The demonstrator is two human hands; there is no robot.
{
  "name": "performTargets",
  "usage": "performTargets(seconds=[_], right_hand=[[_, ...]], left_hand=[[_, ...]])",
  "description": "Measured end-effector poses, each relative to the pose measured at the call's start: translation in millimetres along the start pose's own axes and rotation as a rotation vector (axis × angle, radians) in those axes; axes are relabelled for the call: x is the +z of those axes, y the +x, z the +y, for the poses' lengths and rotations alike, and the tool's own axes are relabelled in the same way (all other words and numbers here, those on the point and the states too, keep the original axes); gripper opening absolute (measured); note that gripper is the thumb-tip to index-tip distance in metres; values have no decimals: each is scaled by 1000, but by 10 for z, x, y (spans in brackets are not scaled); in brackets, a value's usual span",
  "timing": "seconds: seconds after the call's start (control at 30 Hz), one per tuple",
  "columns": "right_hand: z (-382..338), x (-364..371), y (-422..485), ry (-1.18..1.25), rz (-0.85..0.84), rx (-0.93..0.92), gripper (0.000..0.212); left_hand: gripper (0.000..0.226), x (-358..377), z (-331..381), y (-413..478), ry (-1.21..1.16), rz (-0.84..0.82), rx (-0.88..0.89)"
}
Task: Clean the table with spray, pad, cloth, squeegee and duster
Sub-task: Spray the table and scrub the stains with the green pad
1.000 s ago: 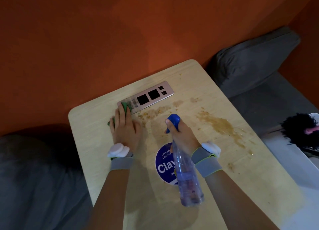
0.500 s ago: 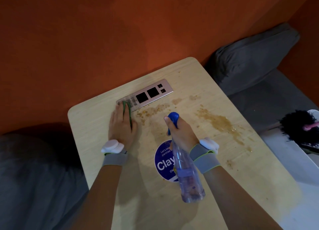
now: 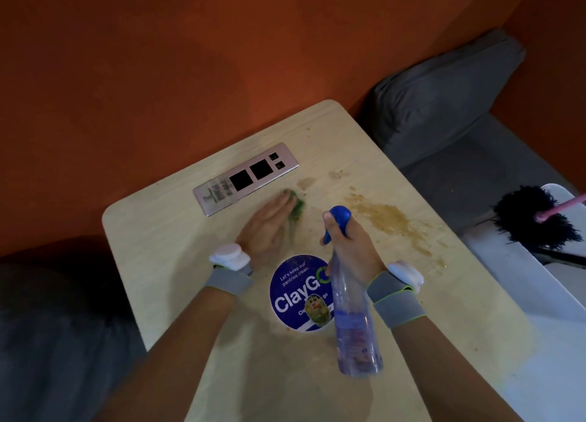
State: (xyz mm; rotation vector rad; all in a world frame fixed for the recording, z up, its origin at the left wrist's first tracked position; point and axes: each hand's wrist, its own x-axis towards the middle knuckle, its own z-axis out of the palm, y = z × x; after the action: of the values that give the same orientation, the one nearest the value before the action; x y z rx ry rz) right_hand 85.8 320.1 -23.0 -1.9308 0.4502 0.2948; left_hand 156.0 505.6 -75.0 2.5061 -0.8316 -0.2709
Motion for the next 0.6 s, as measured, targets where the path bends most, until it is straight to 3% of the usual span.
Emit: performTargets(seconds=[0.1, 0.23, 0.3, 0.37, 0.43, 0.5, 0.53, 0.6], right_hand=[[110, -71, -42, -37, 12, 19, 53], [135, -114, -82, -8, 29, 26, 46], [130, -122, -100, -18, 23, 22, 41], [109, -124, -99, 6, 16, 19, 39], [101, -174, -108, 51, -1, 23, 38], [109, -206, -127, 73, -4, 35, 38], [120, -210, -141, 70, -4, 34, 37], [161, -190, -151, 37, -5, 27, 37]], left_hand=[[48, -107, -305, 93, 89, 125, -127], [54, -107, -136, 371, 185, 106, -157], [52, -109, -56, 589, 129, 26, -98], [53, -164, -32, 782, 98, -107, 71], [70, -132, -68, 813, 120, -155, 285], [50, -201, 15, 579, 47, -282, 300], [42, -233, 23, 423, -9, -262, 307], [49, -317, -68, 182, -200, -167, 220]])
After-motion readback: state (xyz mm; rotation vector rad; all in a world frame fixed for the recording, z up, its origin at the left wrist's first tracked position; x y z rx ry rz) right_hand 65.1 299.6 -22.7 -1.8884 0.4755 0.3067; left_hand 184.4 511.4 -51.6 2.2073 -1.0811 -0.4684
